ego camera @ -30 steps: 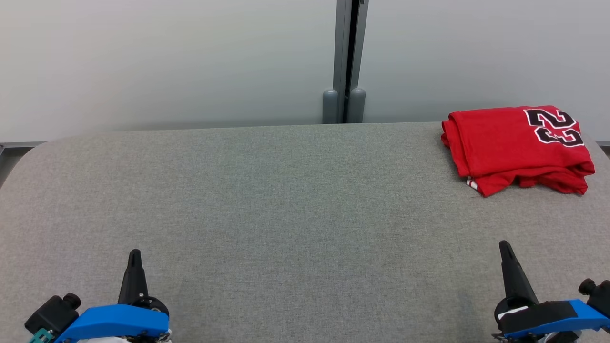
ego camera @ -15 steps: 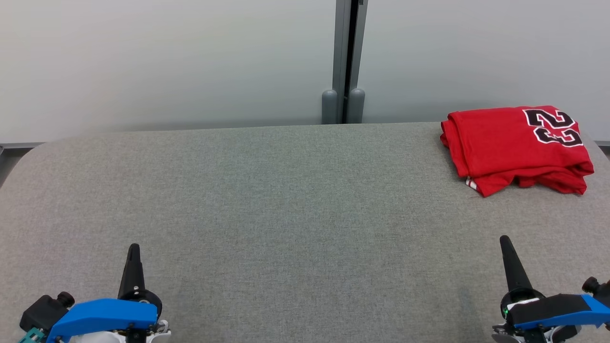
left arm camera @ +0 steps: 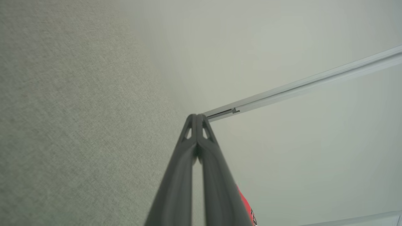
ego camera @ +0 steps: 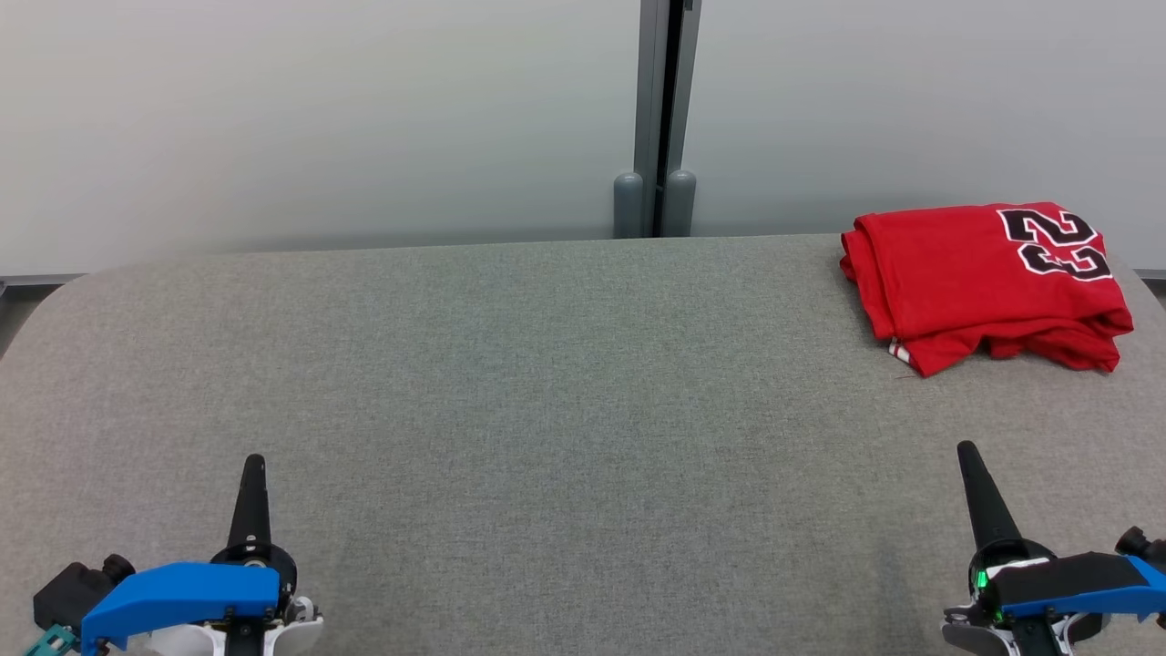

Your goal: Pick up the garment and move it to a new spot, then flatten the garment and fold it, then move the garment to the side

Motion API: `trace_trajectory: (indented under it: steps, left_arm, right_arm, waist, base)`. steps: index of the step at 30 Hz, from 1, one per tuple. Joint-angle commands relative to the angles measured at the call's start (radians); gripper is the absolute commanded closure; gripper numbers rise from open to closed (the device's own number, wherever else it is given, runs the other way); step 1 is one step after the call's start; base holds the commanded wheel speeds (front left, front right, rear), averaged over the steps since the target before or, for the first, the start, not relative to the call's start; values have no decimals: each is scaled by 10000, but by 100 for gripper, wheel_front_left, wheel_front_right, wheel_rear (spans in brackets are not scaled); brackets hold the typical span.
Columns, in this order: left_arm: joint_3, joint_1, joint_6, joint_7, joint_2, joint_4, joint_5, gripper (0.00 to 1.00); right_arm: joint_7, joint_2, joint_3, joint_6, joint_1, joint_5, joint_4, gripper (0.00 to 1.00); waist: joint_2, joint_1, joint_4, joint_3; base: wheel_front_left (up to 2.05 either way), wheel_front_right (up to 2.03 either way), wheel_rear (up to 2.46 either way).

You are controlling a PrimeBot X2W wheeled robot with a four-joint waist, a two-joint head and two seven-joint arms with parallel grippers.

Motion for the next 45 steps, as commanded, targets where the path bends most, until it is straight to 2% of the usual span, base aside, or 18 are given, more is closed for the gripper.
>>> trace_trajectory:
  steps: [1, 45]
  left_arm:
    - [43, -191, -67, 55, 5, -96, -240, 100]
    - [322, -488, -269, 939, -24, -152, -3769, 100]
  right_arm:
    - [80, -47, -52, 3, -178, 254, -20, 100]
    - [897, -18, -257, 4, -563, 3766, 226, 100]
  waist:
    - [-1, 0, -2, -1]
    - [-1, -1, -54, -39]
  base:
    - [0, 0, 0]
    - [0, 0, 0]
